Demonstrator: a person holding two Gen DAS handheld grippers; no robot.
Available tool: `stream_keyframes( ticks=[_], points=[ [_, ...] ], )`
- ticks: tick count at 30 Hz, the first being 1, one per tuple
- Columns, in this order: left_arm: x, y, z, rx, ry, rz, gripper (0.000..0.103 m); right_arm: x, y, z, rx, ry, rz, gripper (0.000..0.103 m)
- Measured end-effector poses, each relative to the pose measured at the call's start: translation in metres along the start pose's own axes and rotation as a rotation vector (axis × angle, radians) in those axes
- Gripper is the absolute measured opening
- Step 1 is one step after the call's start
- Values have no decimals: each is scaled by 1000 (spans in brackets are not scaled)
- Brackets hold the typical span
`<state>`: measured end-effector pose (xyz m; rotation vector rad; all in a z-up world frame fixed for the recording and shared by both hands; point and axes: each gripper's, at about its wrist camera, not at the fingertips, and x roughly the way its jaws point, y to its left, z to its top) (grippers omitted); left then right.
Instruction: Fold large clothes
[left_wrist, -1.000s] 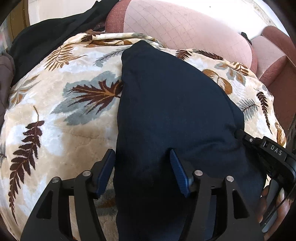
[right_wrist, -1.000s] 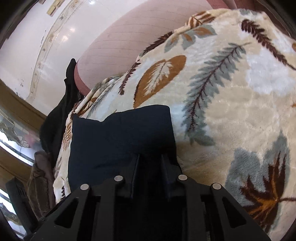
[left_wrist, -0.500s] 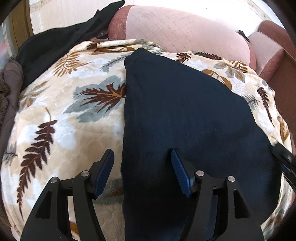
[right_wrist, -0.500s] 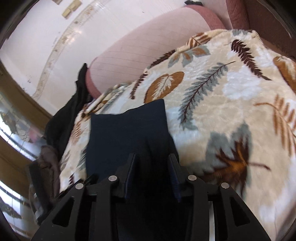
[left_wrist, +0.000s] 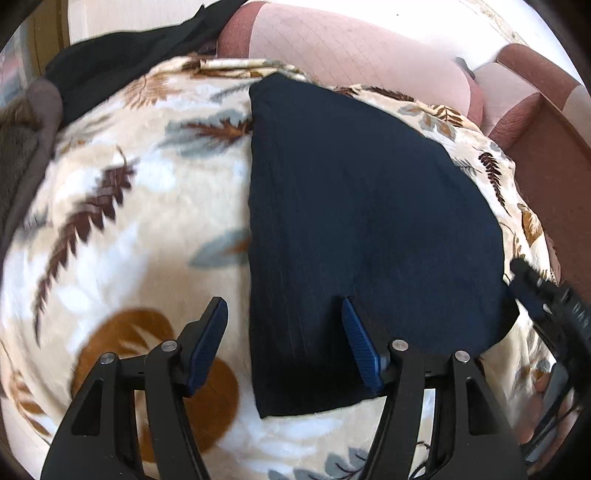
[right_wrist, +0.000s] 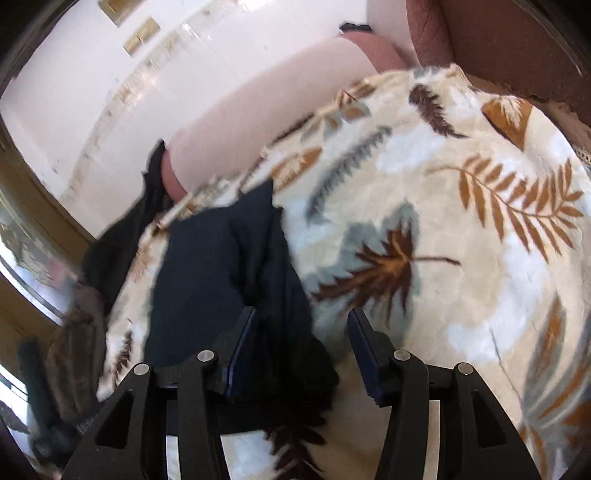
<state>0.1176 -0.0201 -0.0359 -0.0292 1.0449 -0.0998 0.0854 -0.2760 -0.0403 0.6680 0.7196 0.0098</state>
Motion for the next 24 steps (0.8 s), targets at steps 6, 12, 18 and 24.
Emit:
stream_keyframes(
  ticks=[6,12,18,24],
  points=[
    [4,-8,-2,15,-37,26,65,37,18,-16,-148,169,-80,40],
    [2,-8,1,8,-63,7,65,12,22,-10,-180,55,35,3],
    [1,-8,3,6,-65,-3,65,30,-14,-13,11,184,44,3],
    [-12,-9,7,19,-133,-29,65,-3,-9,1,32,-30,69,16]
  ],
)
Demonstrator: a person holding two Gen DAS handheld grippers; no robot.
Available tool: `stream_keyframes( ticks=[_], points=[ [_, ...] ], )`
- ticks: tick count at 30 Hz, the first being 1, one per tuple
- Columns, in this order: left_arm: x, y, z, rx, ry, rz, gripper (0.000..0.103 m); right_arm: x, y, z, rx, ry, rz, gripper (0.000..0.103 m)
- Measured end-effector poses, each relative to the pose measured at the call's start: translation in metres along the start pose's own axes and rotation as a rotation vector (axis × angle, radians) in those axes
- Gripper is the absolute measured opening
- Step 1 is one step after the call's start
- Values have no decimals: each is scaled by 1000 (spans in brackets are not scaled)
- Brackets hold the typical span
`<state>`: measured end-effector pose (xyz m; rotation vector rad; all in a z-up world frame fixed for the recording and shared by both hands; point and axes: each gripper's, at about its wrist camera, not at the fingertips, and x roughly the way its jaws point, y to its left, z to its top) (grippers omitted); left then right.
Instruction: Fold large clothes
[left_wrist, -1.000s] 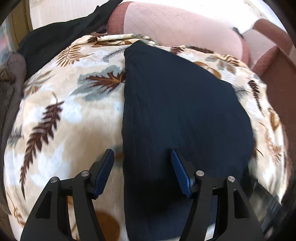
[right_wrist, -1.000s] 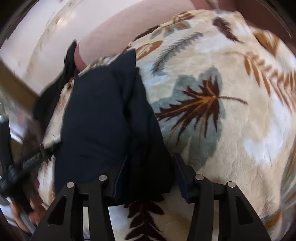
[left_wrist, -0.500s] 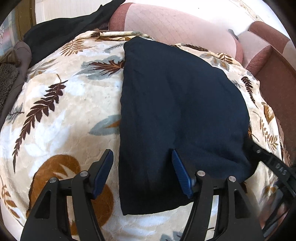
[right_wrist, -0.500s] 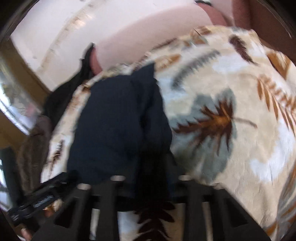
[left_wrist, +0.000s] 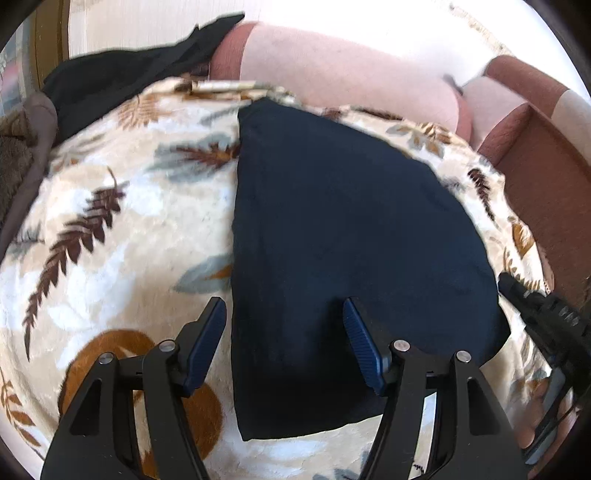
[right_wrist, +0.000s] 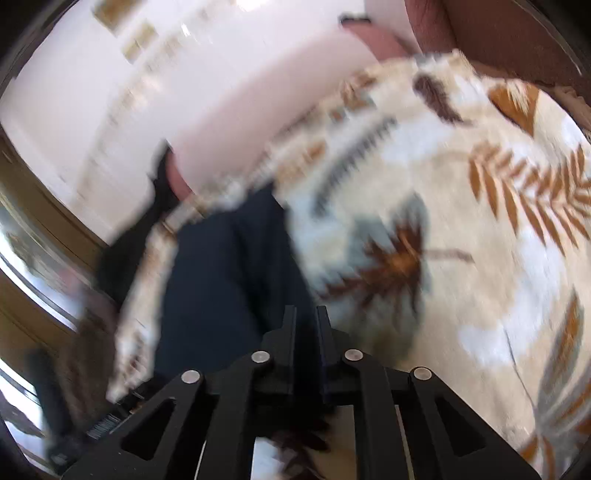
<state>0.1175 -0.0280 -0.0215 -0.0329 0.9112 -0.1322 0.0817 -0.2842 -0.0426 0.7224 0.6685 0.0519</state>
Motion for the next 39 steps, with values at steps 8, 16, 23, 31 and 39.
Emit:
stream_keyframes(
  ticks=[8,16,23,31,39],
  points=[
    [13,-9,3,26,32,-8,65,1,50,-7,-270,-59,-17,25],
    [20,-10,2,20,42,14,66,44,22,-16,-208,172,-126,28],
    [21,-9,3,23,42,14,67,6,35,-6,-225,-42,-27,42],
    [19,10,41,-78,-8,-15,66,23,40,-2,-206,14,-43,46],
    [61,22,47,-120,105,-74,67,83,46,42,-157,129,-93,55]
  ],
)
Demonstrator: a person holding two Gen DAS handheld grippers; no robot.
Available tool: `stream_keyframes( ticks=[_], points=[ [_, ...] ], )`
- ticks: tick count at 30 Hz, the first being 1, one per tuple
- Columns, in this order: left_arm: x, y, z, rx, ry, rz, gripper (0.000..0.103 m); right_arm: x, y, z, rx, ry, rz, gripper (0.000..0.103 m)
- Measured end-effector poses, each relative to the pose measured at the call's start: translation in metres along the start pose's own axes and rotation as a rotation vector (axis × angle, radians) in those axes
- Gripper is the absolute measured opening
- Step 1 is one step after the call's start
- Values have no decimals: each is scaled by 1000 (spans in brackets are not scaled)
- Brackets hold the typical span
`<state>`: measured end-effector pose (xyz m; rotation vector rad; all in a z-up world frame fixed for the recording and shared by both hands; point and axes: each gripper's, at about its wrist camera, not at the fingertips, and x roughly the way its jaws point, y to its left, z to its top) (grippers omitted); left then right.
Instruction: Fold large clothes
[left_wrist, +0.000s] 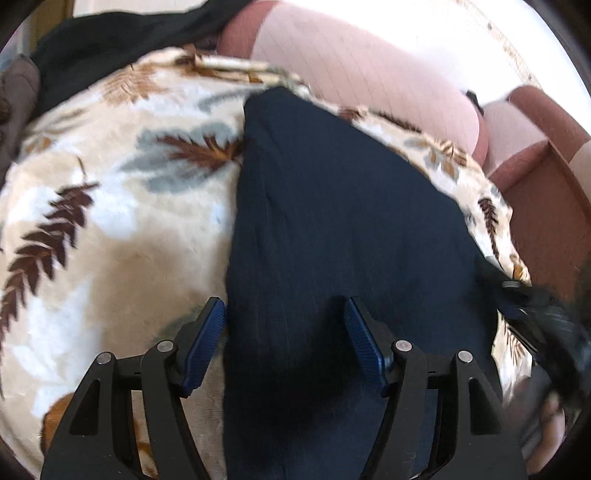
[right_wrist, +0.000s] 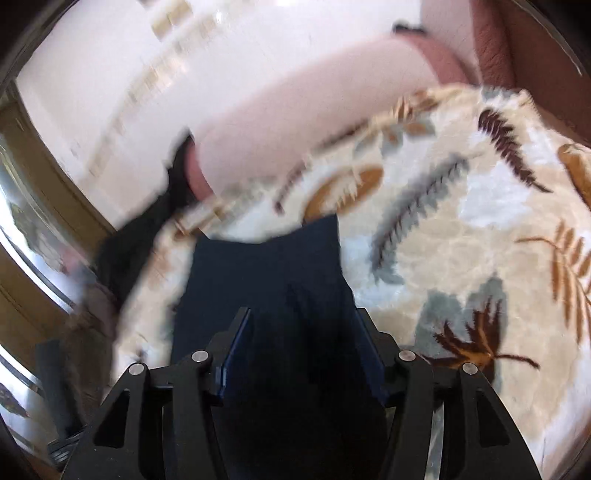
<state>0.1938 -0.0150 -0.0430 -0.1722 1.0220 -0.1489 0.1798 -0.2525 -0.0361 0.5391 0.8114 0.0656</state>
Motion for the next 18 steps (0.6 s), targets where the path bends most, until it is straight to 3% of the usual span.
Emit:
stream_keyframes(
  ticks=[3,6,9,11,15,18],
  points=[
    [5,-1,-1,2,20,-5,67,36,-3,-7,-35,145,-102,57],
    [0,2,-3,-17,2,-18,67,11,0,-8,-25,88,-103,60],
    [-2,0,-9,-4,-5,-7,68,-16,11,-20,-119,40,-144,65],
    [-4,-2,-16,15,-9,22,71,-17,12,-32,-180,76,-193,72],
    [-21,-6,-30,67,-11,68,71,-27,11,-49,-202,178,-266,72],
    [-46,-7,-41,95,-21,103,71,-51,27,-60,-301,186,-335,87]
  ],
)
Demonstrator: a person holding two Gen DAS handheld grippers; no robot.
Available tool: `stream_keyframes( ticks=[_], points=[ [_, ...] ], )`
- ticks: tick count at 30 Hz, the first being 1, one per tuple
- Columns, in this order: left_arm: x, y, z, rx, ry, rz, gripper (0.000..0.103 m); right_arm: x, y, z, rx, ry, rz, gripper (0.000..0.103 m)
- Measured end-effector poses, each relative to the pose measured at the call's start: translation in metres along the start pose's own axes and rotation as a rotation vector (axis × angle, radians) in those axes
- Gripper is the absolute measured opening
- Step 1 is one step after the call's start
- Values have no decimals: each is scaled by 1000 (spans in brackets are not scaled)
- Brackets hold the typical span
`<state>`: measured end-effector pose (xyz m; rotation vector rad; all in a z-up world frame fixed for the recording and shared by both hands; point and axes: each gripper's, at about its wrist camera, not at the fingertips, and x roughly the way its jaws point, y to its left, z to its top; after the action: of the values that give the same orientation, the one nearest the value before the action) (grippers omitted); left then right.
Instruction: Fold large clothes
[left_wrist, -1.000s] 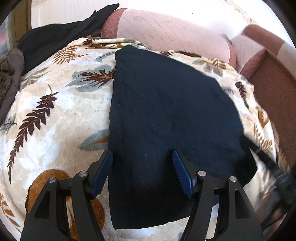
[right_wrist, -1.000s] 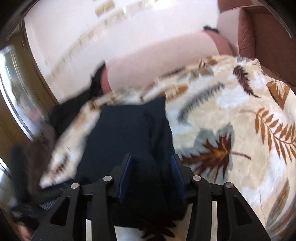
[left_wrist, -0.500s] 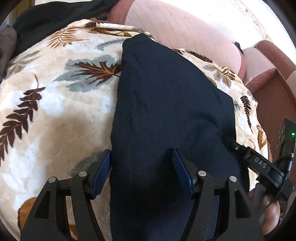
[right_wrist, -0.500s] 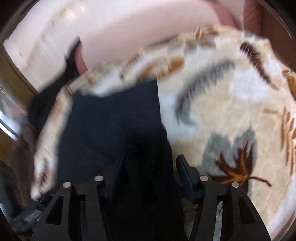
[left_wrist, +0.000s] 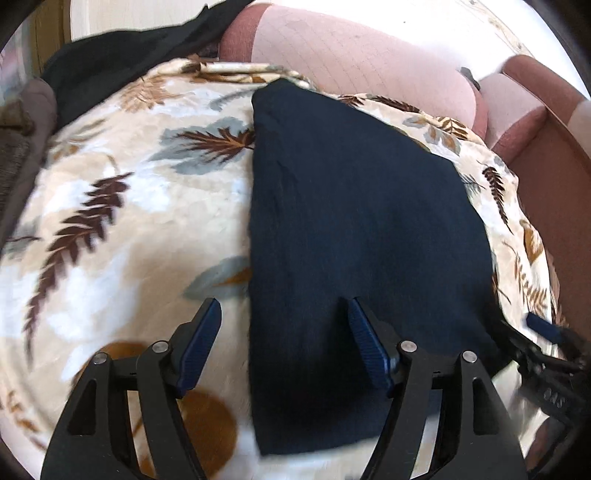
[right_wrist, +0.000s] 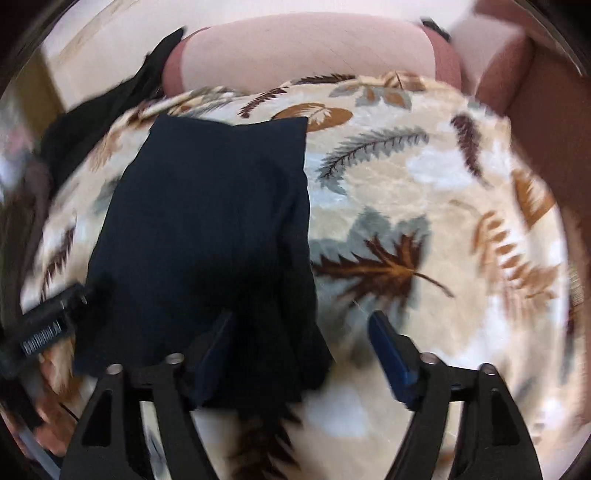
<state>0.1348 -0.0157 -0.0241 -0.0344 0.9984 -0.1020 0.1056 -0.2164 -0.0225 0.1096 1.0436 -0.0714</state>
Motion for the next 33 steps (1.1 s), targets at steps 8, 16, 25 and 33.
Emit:
stream_keyframes(
  ticks=[8,16,25,33],
  points=[
    [-64,-9,-45,108,-76,55,81,-65,4,-57,-121,-72,-126,102],
    [-73,-19,-78,143,-94,134,83,-94,-19,-85,-59,-190,-138,103],
    [-72,-37,-96,195,-67,153,83,-111,-25,-92,-25,-245,-113,103],
    [-76,-47,-101,227,-78,131,83,-111,-16,-91,-31,-246,-107,103]
  ],
)
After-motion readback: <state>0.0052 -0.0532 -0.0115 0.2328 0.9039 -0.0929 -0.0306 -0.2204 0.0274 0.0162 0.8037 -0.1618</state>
